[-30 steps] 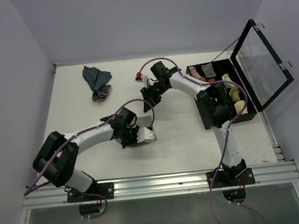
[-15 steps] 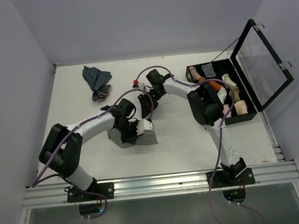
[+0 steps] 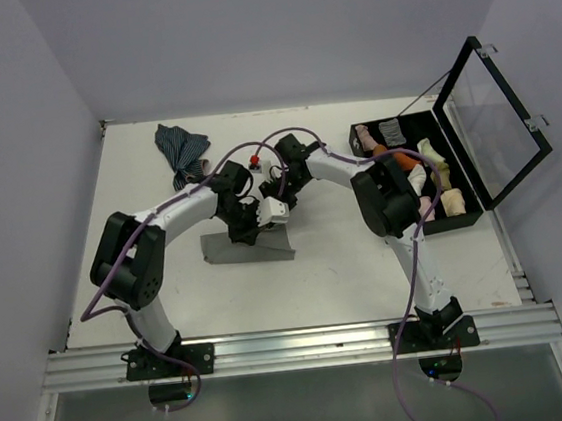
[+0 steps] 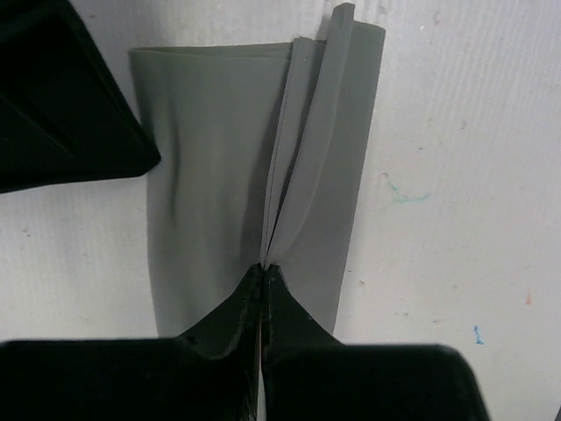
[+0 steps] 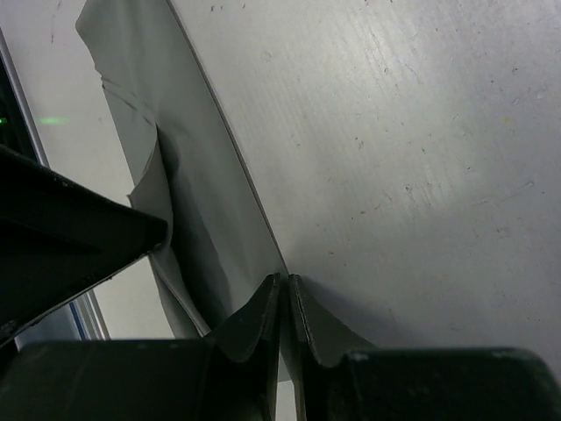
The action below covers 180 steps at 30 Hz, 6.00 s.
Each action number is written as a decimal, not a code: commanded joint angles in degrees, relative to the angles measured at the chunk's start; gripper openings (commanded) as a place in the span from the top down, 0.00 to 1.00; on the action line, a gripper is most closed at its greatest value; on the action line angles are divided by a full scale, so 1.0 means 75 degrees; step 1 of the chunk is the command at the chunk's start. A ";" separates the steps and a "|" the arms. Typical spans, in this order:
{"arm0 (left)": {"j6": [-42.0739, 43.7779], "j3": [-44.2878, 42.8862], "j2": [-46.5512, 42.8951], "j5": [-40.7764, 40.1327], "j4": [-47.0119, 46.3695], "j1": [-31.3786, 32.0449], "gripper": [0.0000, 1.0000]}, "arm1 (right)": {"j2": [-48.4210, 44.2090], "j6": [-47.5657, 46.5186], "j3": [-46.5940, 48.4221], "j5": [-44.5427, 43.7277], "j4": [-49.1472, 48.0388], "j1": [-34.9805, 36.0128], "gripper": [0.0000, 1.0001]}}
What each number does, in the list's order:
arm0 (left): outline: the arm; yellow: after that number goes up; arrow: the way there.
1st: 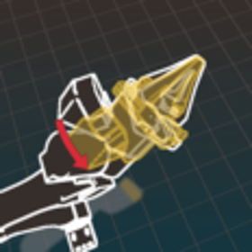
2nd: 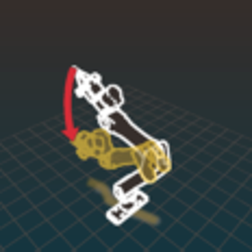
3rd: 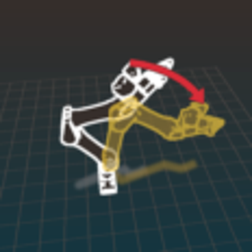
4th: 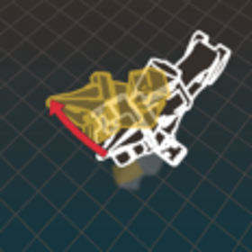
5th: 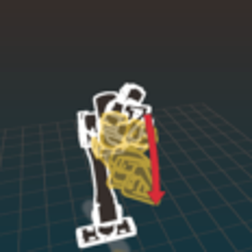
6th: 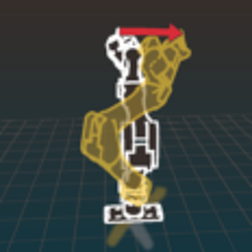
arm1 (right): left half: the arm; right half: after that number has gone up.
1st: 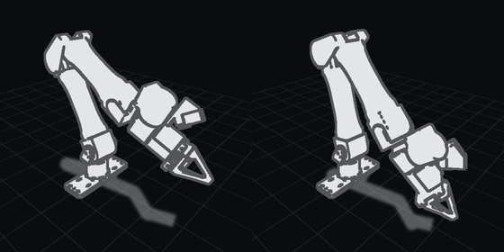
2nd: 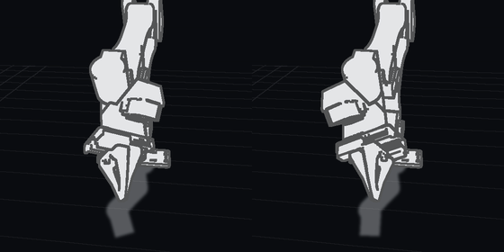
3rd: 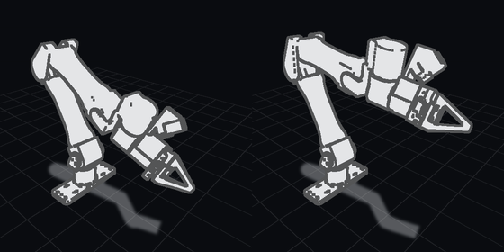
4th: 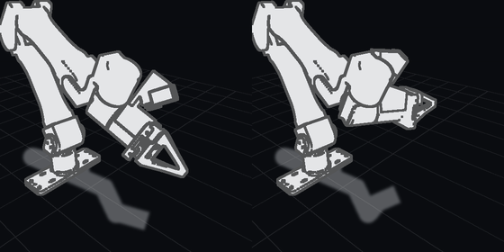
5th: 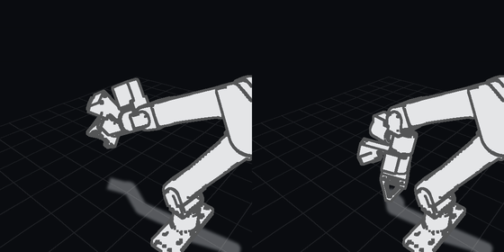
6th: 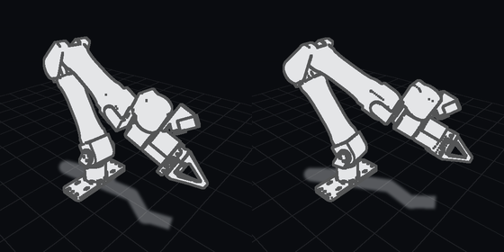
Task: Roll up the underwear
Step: Fold the underwear, then roll the underwear
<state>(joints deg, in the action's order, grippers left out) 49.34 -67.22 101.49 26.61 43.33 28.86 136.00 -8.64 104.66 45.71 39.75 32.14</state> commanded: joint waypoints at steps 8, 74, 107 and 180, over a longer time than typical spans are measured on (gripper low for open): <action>0.0440 -0.0811 0.0589 -0.0349 -0.0258 -0.0262 1.00 | 0.0065 -0.0500 0.0061 -0.0377 0.0594 0.0039 0.87; -0.2101 -0.1638 0.2343 0.0154 -0.1395 -0.1821 0.68 | -0.2911 -0.1028 -0.3279 -0.0424 0.0466 -0.0863 0.90; -0.4225 -0.0695 -0.3862 -0.1196 -0.2627 -0.3789 0.15 | -0.4371 -0.2482 -0.2440 -0.0330 -0.2239 0.1946 0.25; 0.0346 0.4685 -0.4029 -0.0396 -0.4008 0.2433 0.60 | -0.1857 0.5535 -0.6701 0.1088 -0.6917 0.0074 0.83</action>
<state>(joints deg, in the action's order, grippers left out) 48.64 -32.86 73.19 22.85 15.88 45.91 119.55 34.13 54.46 59.81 -14.59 33.23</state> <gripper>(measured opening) 0.411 0.168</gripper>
